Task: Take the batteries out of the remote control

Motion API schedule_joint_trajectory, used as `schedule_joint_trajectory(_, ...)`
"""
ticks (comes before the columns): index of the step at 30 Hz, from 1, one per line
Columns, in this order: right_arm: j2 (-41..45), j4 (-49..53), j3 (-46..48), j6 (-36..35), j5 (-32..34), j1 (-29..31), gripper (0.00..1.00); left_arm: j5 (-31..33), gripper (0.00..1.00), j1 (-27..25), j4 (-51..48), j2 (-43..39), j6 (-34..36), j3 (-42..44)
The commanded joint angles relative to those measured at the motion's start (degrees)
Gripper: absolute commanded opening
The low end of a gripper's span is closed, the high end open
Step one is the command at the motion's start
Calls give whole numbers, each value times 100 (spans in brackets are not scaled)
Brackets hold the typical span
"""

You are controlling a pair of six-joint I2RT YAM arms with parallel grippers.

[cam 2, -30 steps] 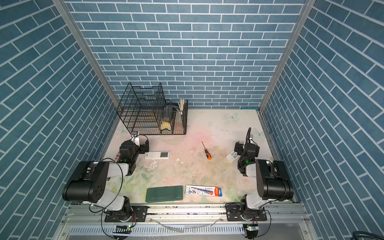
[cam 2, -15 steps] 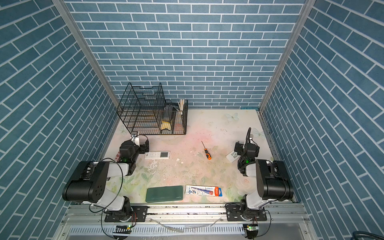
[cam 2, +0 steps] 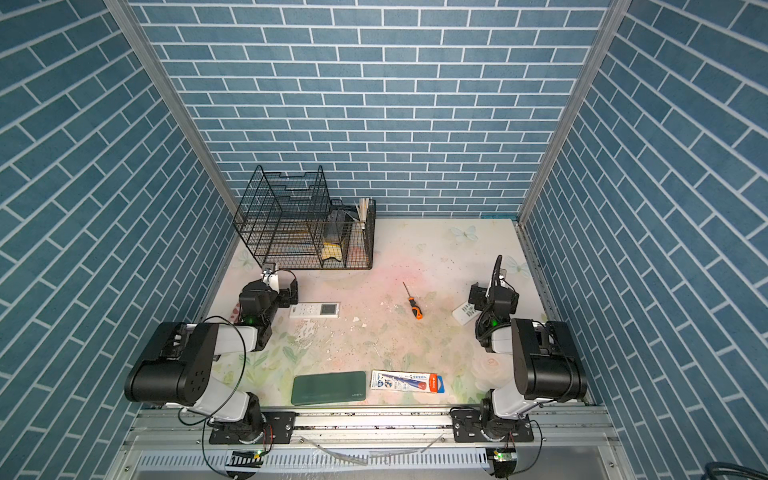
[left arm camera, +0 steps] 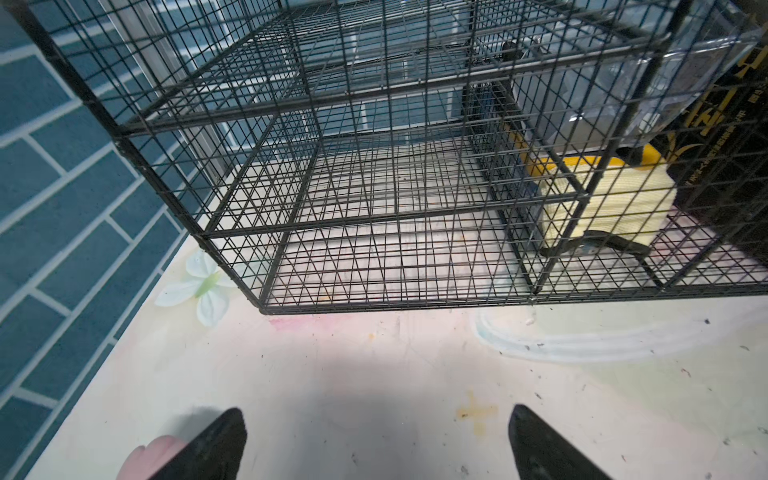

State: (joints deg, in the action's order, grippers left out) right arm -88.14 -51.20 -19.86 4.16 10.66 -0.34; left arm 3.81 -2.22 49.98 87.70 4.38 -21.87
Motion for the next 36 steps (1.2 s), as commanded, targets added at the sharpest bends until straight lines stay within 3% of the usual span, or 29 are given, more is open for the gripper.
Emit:
schedule_joint_trajectory(1,413,673,-380,44,269,-17,99,290,100,28,-96,-382,-90,85)
schedule_joint_trajectory(5,1209,3135,-1497,284,778,-11,99,648,100,20,-1886,-1701,-474,-294)
schedule_joint_trajectory(9,1466,5734,-2753,1302,756,-19,99,2163,100,90,-4192,-2620,-2799,-861)
schedule_joint_trajectory(14,1728,7528,-3318,2254,266,121,99,916,100,242,-4888,-2671,-3213,-1162)
schedule_joint_trajectory(17,1928,8354,-3395,2746,611,658,99,444,100,222,-5542,-2378,-3262,-1610)
schedule_joint_trajectory(21,1835,9191,-3487,3432,666,1304,99,359,100,-91,-6129,-2218,-3162,-1987)
schedule_joint_trajectory(26,1447,9500,-3430,4459,662,1884,98,526,100,-739,-6543,-2217,-2918,-2262)
schedule_joint_trajectory(36,504,9210,-3230,5075,549,1985,98,824,100,-1663,-6817,-2275,-2834,-2533)
